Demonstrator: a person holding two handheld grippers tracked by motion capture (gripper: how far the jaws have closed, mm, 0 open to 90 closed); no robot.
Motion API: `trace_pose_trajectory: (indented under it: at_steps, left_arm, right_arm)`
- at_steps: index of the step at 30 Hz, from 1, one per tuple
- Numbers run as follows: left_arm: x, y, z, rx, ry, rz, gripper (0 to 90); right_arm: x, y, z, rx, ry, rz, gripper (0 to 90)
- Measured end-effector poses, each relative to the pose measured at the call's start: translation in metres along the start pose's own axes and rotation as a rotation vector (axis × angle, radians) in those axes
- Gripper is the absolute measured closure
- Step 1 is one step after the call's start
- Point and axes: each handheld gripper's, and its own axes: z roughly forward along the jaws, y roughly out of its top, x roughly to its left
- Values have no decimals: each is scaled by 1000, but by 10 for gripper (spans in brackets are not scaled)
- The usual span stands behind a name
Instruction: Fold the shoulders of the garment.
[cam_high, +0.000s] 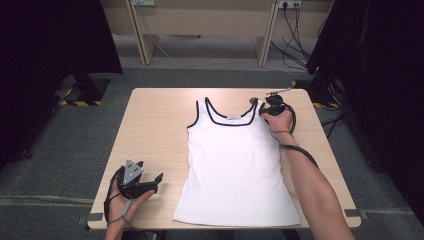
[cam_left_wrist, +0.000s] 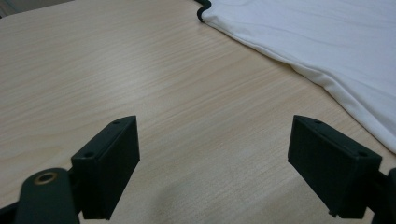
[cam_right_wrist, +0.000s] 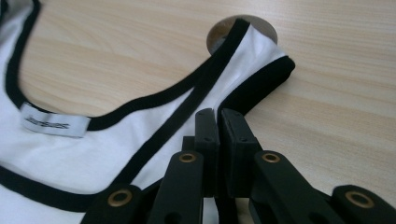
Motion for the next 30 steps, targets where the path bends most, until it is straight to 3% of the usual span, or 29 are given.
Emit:
trace_pose_trajectory:
  at_steps: [9,16,20,23,30]
  left_arm:
    - [0,0,0,-2,1,2,159]
    - [0,0,0,3,3,5,159]
    - [-1,0,1,7,5,8,159]
    - [0,0,0,2,5,6,159]
    - [-1,0,1,12,6,12,159]
  right_arm:
    - [11,-7,-26,-71,56,-40,861]
    - [40,-29,-48,-124,69,-147,859]
    - [62,-46,-59,-149,66,-237,855]
    - [73,-63,-65,-159,87,-283,829]
    - [90,-98,-82,-152,214,-362,708]
